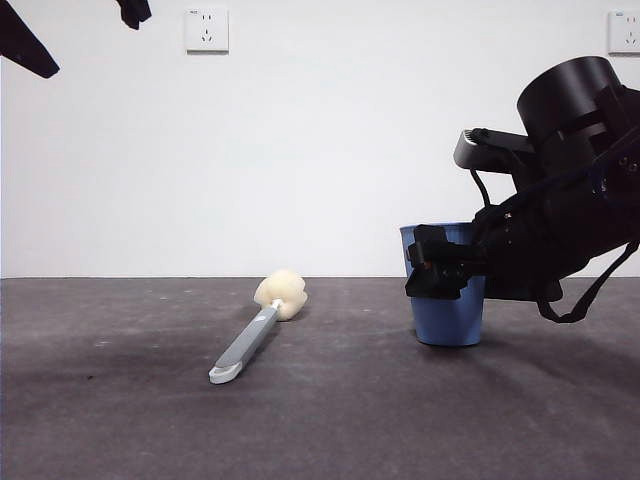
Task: Pick up the cup brush,pick up the cup,insert the brush into the cup,clean the cup,put the cup brush back,put the cup back to the fixed position on the table
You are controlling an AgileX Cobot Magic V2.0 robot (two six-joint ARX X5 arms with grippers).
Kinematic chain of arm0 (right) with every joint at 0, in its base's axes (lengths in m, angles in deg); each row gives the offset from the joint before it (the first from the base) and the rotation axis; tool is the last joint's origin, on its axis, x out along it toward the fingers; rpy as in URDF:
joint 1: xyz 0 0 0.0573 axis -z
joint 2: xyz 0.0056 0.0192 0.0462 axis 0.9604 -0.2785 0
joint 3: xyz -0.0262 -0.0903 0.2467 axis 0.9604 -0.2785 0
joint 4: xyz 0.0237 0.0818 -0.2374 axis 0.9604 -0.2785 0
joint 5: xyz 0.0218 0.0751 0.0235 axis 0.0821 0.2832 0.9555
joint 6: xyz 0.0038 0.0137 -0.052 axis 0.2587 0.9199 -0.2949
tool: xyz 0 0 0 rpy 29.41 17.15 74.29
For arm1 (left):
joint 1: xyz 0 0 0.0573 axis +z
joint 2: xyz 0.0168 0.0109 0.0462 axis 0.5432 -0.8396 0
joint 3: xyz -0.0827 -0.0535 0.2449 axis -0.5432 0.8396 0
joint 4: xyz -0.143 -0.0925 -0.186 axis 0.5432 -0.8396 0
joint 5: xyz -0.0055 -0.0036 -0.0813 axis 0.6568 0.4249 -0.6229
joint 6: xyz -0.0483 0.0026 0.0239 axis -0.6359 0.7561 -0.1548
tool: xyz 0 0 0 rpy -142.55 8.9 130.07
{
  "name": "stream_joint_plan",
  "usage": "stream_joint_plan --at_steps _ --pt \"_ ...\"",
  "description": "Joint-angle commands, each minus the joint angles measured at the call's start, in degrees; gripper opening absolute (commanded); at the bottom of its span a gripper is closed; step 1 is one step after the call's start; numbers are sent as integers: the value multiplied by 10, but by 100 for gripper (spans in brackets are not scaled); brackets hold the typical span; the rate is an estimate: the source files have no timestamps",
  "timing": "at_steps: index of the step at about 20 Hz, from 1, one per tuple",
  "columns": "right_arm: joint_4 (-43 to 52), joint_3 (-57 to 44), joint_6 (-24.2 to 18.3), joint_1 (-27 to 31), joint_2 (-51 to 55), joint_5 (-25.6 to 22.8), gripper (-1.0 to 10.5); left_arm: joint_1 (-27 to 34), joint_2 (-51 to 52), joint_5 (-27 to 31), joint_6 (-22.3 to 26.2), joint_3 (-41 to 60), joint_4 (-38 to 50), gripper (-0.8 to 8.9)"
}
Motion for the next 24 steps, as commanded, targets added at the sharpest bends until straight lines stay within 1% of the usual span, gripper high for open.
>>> stream_joint_plan --at_steps 1,2,3,4,5,8,9,10,11,12,16,19,21,22,24 --pt "-14 -4 -3 -2 -13 5 48 -1 0 2 7 4 1 412" --pt "-14 -4 -3 -5 -12 4 137 -1 0 2 7 4 1 412" --pt "-14 -4 -3 -5 -12 5 249 -1 0 2 7 4 1 412" --pt "-15 -4 2 -5 -12 5 322 -1 0 2 8 4 1 412" --pt "-19 -4 9 -5 -12 5 357 -1 0 2 8 4 1 412" --pt "-23 -4 10 -6 -11 14 358 -1 0 2 15 4 1 412" --pt "-23 -4 10 -6 -9 14 408 -1 0 2 17 4 1 412" --pt "-23 -4 10 -6 -7 14 507 -1 0 2 17 4 1 412" --pt "-23 -4 12 -6 -2 14 581 -1 0 2 17 4 1 412" --pt "-24 -4 12 -6 4 14 608 -1 0 2 17 4 1 412" --pt "-60 -4 12 -6 43 13 608 -1 0 2 17 4 1 412" --pt "-148 -4 14 -7 103 14 607 -1 0 2 17 4 1 412" --pt "-235 -4 42 -13 160 16 604 -1 0 2 18 4 1 412" --pt "-286 -4 66 -18 196 16 603 -1 0 2 23 4 1 409" --pt "-370 -4 104 -30 265 34 601 -1 0 2 38 4 -1 409"
